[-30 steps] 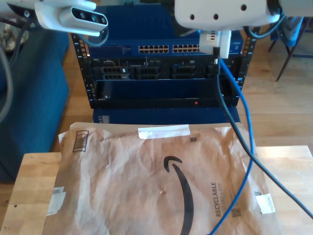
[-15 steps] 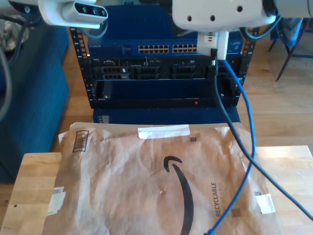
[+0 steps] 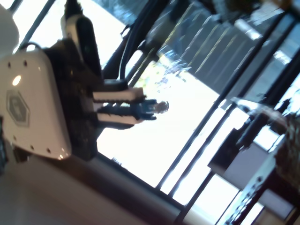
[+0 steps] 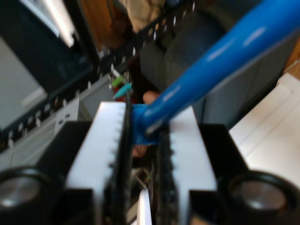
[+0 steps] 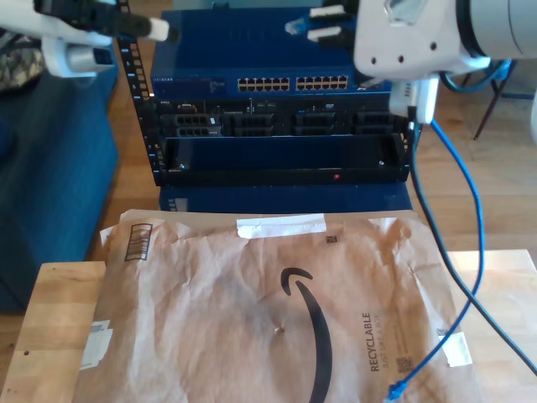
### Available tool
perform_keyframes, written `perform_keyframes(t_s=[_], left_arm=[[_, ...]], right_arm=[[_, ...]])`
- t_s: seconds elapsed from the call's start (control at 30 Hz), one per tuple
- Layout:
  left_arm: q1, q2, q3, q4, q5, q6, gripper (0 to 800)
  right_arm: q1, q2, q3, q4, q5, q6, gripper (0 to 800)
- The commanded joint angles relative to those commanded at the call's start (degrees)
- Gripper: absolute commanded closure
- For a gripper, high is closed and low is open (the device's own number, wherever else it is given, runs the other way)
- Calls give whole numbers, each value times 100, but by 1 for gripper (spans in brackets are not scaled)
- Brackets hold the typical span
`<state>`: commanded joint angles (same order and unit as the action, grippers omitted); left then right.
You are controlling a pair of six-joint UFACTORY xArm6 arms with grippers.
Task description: Grab the cable and plug it in
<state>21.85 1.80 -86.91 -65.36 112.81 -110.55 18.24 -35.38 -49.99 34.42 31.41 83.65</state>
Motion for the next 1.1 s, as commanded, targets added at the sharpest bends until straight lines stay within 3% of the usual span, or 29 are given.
perform_keyframes(t_s=[0.27,0.4,0.7,0.83,0.97,1.1], left_arm=[[404,-62,0,1925,-70,844,0],[712,-308,132,2708,-70,1380,0],[1143,-1415,1635,4378,-35,2857,0],[1714,-1459,1996,4677,-53,3578,0],[2163,-1565,2277,5266,-132,4765,0],[3068,-1574,2796,5609,-782,5829,0]], right_arm=[[-554,-35,738,-369,62,44,796],[-703,-35,1090,-536,-44,53,796],[-703,-44,1415,-712,-440,53,796],[-703,-229,1670,-738,-440,44,796],[-712,-308,1776,-791,-440,44,796],[-712,-387,1873,-791,-440,44,796]])
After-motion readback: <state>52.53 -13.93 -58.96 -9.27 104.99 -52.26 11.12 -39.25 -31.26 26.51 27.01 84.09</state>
